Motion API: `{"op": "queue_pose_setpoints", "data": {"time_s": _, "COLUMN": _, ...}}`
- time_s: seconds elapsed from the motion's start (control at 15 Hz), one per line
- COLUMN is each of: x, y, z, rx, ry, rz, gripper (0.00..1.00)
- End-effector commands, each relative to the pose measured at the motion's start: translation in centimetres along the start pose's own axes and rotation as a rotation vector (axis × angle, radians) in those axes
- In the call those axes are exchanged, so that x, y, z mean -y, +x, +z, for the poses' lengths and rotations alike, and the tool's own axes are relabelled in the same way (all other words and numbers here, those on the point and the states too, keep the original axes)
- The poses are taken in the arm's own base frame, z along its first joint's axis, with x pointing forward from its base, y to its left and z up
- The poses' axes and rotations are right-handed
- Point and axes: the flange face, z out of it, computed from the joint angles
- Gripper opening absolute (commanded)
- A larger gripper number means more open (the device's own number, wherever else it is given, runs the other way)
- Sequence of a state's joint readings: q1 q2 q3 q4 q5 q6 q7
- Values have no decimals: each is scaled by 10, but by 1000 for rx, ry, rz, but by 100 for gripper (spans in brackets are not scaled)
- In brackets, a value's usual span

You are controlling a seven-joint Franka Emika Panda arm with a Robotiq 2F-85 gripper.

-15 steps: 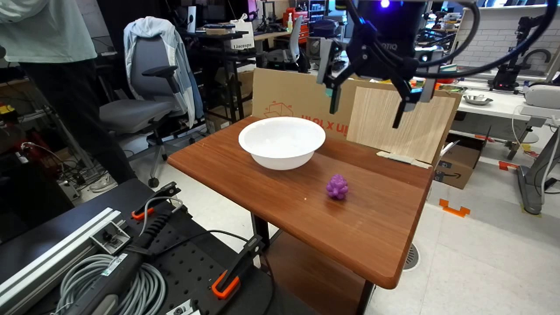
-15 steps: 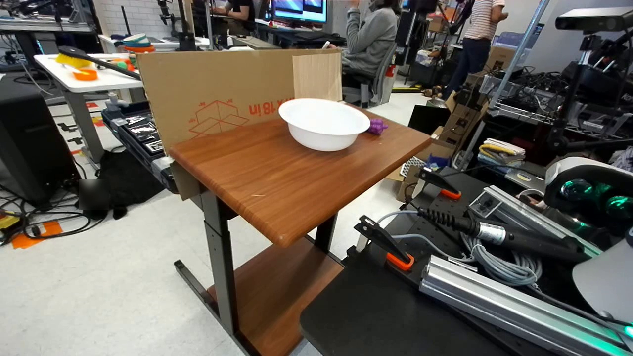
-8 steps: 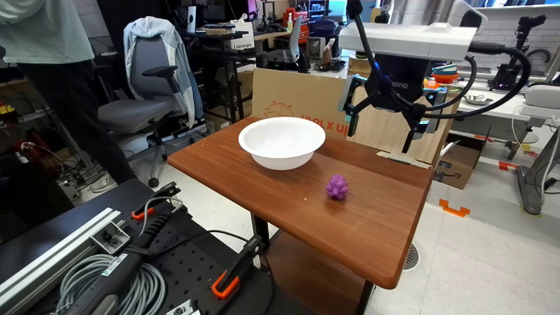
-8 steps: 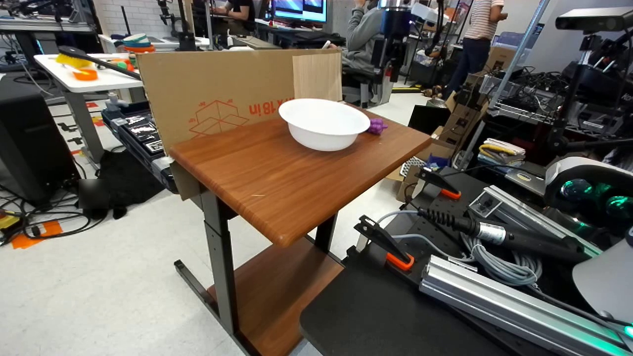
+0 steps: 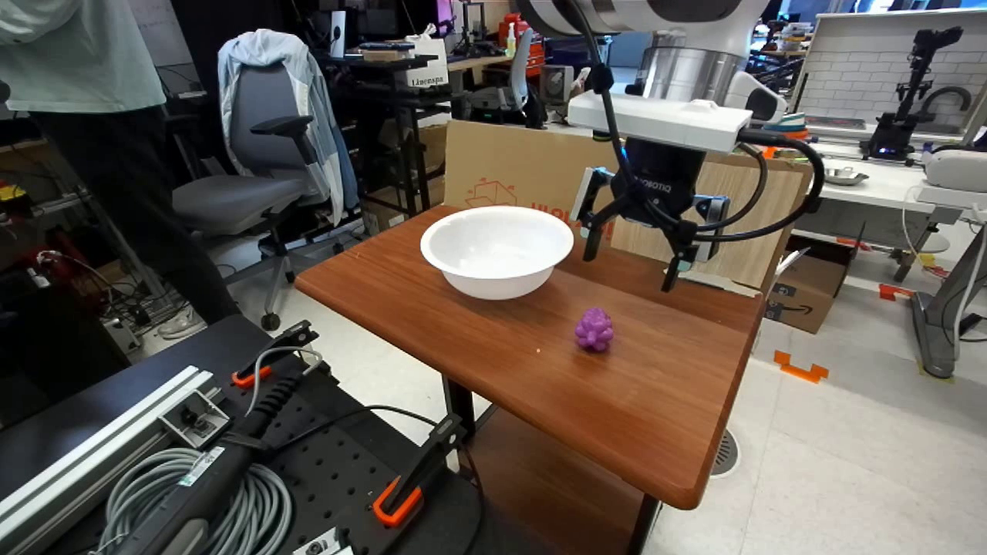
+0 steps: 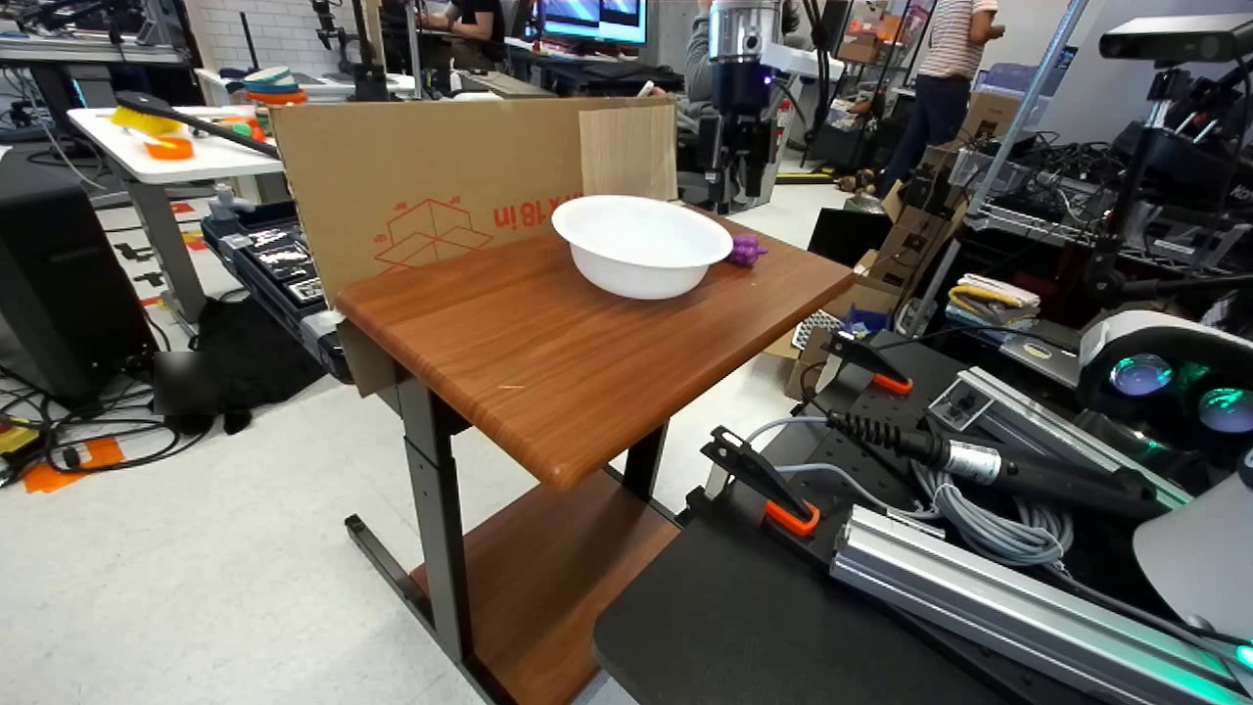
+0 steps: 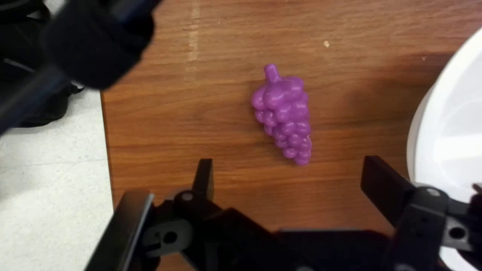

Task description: Put the purple object in the bowl

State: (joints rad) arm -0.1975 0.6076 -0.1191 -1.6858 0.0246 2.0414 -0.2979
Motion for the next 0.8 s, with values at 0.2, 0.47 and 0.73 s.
{"op": "queue_pose_setpoints", "data": {"time_s": 0.2, "x": 0, "y": 3, "z": 30, "rx": 99, "ry": 0, "rz": 65, "gripper": 100}}
{"op": "queue_pose_setpoints", "data": {"time_s": 0.47, "x": -6, "y": 0, "z": 49, "rx": 125, "ry": -14, "rz": 92, "gripper": 100}}
{"op": "queue_pose_setpoints", "data": {"time_s": 0.73, "x": -8, "y": 3, "z": 61, "rx": 146, "ry": -29, "rz": 120, "gripper": 100}}
